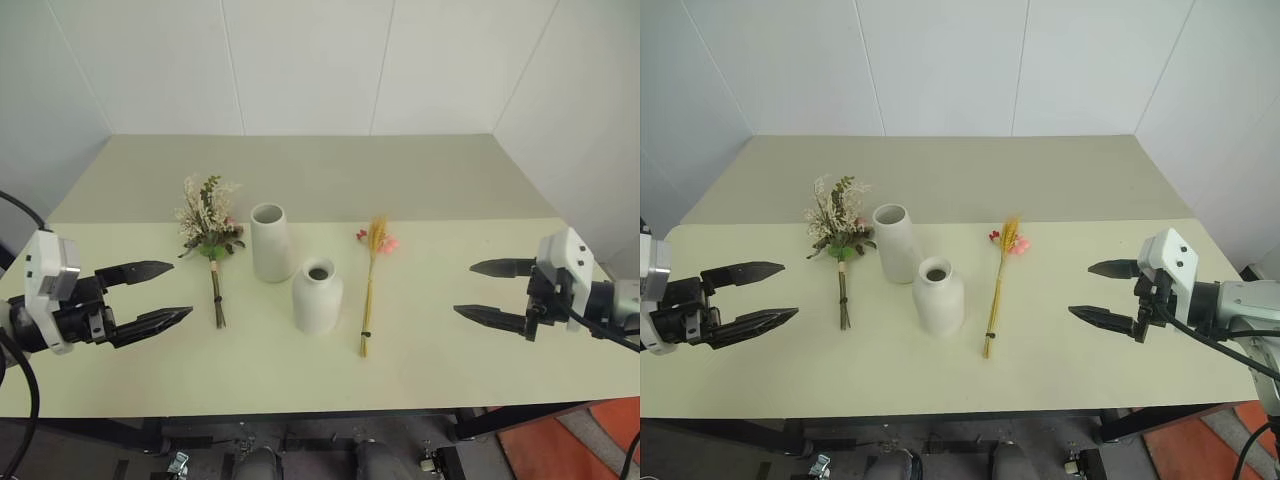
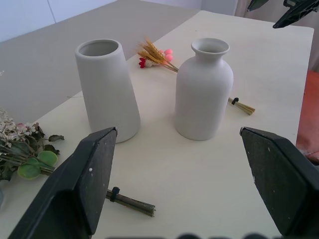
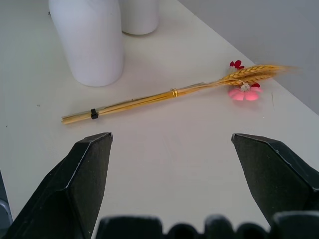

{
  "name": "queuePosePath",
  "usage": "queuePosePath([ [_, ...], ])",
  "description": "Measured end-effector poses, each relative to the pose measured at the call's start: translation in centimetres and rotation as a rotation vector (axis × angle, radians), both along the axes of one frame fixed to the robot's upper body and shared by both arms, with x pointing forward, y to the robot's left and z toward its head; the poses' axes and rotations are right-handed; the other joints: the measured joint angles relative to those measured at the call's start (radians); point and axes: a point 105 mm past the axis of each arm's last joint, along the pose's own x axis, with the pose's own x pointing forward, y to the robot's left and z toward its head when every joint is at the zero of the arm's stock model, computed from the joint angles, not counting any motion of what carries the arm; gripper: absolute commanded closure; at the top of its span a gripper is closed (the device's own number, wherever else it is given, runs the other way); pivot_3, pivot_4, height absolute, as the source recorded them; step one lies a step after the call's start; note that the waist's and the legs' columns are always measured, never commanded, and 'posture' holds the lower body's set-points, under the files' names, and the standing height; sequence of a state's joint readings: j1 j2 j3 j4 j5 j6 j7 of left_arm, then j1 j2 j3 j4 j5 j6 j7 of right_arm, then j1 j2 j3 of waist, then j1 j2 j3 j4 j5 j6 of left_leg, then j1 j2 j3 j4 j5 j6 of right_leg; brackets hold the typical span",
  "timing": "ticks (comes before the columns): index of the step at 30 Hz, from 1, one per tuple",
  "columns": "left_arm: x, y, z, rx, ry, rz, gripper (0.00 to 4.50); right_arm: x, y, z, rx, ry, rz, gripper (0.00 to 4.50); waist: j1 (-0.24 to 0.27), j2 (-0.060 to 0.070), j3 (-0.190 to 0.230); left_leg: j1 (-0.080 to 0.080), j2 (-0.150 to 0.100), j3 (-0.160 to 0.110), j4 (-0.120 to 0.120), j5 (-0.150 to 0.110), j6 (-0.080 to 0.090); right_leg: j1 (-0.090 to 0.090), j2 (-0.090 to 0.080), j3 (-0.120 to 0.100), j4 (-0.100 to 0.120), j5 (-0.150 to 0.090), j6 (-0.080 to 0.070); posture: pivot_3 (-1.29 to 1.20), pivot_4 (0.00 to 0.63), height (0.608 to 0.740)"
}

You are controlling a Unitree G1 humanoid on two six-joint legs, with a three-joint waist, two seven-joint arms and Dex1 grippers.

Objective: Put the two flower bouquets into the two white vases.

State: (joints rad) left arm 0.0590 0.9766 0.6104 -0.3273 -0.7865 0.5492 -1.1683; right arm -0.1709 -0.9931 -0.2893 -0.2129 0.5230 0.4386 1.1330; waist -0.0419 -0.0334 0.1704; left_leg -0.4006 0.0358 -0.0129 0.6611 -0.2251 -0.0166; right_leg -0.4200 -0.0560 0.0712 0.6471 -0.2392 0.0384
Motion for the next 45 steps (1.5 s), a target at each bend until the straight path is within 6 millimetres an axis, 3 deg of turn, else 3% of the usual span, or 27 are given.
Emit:
queuePosePath([
  [13,0.2,0.4,-0.1,-0.001,0.004,0.026,0.20,0.1,-0.1,0.0,-0.004,-0.012,-0.005,0.00,0.000,0.000,0.000,0.000,0.000,0.000,0.000,0.000,0.000,0.000,0.000,0.000,0.000,0.000,0.000,0.00,0.150,0.740],
  [22,2.9,1.6,-1.1,0.060,0.068,0.236,0.20,0.6,0.4,0.6,0.022,-0.042,0.010,0.00,0.000,0.000,0.000,0.000,0.000,0.000,0.000,0.000,0.000,0.000,0.000,0.000,0.000,0.000,0.000,0.00,0.150,0.740],
  [27,5.5,1.3,-1.3,0.085,0.093,0.330,0.20,1.1,1.3,1.3,0.029,-0.073,0.043,0.00,0.001,0.000,0.000,0.000,0.000,0.000,0.000,0.000,0.000,0.001,0.000,0.000,0.000,0.000,0.000,0.00,0.150,0.740],
  [39,11.7,-1.1,-5.6,0.146,0.331,0.608,0.20,1.4,2.2,1.7,0.031,-0.090,0.077,0.00,0.005,0.000,0.000,-0.002,-0.002,-0.002,0.000,0.000,0.000,-0.001,0.000,0.000,0.001,0.001,0.001,0.00,0.150,0.740],
  [45,13.7,-2.5,-9.3,0.168,0.428,0.676,0.20,1.4,2.5,1.8,0.038,-0.100,0.081,0.00,0.004,0.000,0.000,-0.003,-0.002,-0.002,0.000,0.000,0.000,-0.001,0.000,0.000,0.001,0.001,0.001,0.00,0.150,0.740],
])
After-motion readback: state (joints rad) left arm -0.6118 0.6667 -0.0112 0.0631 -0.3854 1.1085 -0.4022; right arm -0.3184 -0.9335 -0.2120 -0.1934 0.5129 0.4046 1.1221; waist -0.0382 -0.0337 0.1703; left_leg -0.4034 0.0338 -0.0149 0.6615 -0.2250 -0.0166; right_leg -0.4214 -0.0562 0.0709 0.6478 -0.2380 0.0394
